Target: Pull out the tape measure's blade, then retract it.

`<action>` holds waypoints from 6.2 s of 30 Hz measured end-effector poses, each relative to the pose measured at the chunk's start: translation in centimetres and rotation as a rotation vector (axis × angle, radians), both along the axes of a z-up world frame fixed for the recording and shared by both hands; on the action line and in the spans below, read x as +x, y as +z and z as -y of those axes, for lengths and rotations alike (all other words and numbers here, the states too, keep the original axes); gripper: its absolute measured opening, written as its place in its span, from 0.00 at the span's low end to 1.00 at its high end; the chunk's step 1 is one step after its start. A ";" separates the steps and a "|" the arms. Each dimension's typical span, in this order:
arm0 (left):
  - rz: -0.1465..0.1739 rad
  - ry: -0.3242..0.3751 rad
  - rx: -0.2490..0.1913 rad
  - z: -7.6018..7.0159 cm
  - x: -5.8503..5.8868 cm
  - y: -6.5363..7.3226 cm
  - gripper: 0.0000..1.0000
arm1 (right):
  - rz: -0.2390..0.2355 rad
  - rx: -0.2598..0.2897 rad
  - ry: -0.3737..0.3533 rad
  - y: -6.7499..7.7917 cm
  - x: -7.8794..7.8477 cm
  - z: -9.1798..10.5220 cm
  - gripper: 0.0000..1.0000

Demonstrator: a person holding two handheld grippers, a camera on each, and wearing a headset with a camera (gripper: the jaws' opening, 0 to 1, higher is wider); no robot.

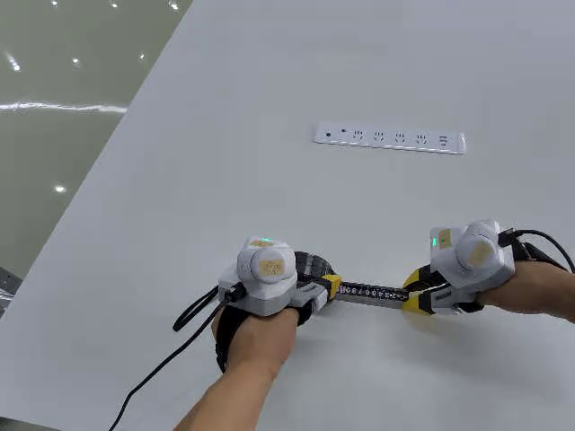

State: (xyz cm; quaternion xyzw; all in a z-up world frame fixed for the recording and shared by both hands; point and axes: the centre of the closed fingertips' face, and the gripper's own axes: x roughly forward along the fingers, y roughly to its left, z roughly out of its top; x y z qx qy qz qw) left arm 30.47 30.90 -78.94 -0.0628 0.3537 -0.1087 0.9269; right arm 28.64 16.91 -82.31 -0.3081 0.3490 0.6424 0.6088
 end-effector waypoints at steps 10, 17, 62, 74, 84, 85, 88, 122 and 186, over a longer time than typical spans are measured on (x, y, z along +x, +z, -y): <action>0.001 -0.001 -0.002 0.0 0.0 0.1 0.56 | -0.004 0.013 0.011 0.0 0.0 -1.4 0.11; -0.001 0.000 -0.006 0.0 -0.1 0.1 0.56 | -0.004 0.018 0.018 -0.1 0.0 -2.3 0.11; -0.001 -0.001 -0.021 -0.1 0.0 0.1 0.57 | -0.008 0.054 0.044 -0.2 -0.3 -7.8 0.11; 0.000 -0.002 -0.023 -0.1 0.0 0.2 0.57 | -0.007 0.059 0.042 -0.2 -0.4 -8.7 0.11; 0.001 -0.002 -0.023 -0.1 0.0 0.2 0.57 | -0.004 0.061 0.038 -0.2 -0.4 -9.1 0.12; 0.001 -0.002 -0.023 -0.1 0.0 0.2 0.57 | -0.002 0.061 0.037 -0.2 -0.4 -9.2 0.12; 0.001 -0.004 -0.021 -0.1 0.0 0.2 0.57 | 0.001 0.064 0.036 -0.3 -0.4 -9.3 0.12; -0.003 -0.028 0.012 0.1 -0.2 0.1 0.60 | 0.005 0.074 -0.052 -0.2 -0.3 -8.5 0.22; 0.027 -0.261 0.071 -5.3 -10.6 5.1 0.83 | 0.058 0.246 -0.574 9.6 -6.0 -0.9 0.82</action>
